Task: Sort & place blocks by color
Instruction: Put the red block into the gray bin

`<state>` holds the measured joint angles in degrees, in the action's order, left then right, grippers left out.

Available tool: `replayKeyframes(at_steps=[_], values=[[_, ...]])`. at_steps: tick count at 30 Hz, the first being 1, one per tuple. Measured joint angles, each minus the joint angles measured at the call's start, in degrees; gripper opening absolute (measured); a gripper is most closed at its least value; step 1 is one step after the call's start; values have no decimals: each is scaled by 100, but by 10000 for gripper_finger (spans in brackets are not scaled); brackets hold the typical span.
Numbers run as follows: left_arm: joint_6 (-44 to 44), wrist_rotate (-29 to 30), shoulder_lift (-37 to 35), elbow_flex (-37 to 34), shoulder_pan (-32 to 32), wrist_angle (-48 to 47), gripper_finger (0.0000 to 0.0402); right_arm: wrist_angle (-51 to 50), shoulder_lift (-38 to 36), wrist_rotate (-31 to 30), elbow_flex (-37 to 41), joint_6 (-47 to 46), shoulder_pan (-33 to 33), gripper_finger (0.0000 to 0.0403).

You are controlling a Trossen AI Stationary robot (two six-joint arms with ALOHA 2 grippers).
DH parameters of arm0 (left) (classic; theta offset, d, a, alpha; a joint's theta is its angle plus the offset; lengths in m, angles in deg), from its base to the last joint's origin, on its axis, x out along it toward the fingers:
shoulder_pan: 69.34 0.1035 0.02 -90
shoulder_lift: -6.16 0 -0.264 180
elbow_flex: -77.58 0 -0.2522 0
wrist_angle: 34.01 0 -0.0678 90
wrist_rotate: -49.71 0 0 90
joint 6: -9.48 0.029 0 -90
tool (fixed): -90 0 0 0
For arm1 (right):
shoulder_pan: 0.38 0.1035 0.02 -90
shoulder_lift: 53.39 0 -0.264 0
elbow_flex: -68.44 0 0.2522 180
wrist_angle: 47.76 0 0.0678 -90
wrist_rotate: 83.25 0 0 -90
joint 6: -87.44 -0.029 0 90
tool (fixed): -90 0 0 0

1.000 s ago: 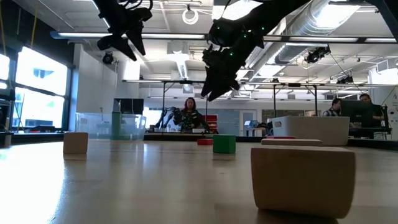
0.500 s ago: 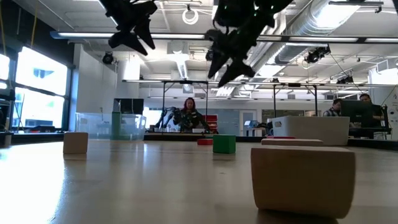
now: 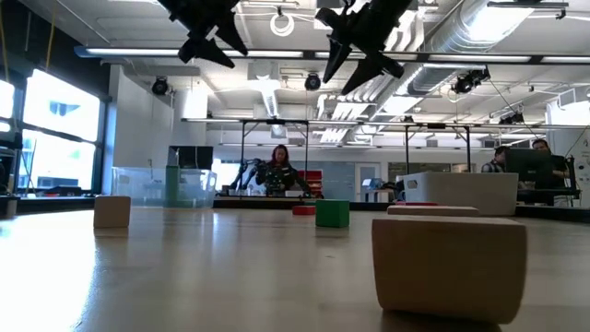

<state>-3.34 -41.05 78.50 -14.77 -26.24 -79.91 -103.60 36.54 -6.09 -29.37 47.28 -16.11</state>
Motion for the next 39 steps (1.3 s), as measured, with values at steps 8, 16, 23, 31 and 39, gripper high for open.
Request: replayKeyframes(at_steps=[8, 16, 23, 31, 39], values=[[-1, 14, 317, 9, -324, 669, 230, -230, -195, -1044, 0, -637, 93, 201], [-1, 198, 1048, 9, -870, 797, 230, -561, -273, -1583, 0, -600, -102, 201], [-162, 448, 1768, 13, -1151, 1096, 229, -1194, -273, -1368, -2, -589, -372, 201], [-669, 441, 2659, 13, -1214, 1311, 229, -1604, -273, -1360, -2, -433, -603, 201], [-1058, 228, 3375, 13, -1214, 1311, 229, -1597, -273, -1357, 0, -181, -642, 201]])
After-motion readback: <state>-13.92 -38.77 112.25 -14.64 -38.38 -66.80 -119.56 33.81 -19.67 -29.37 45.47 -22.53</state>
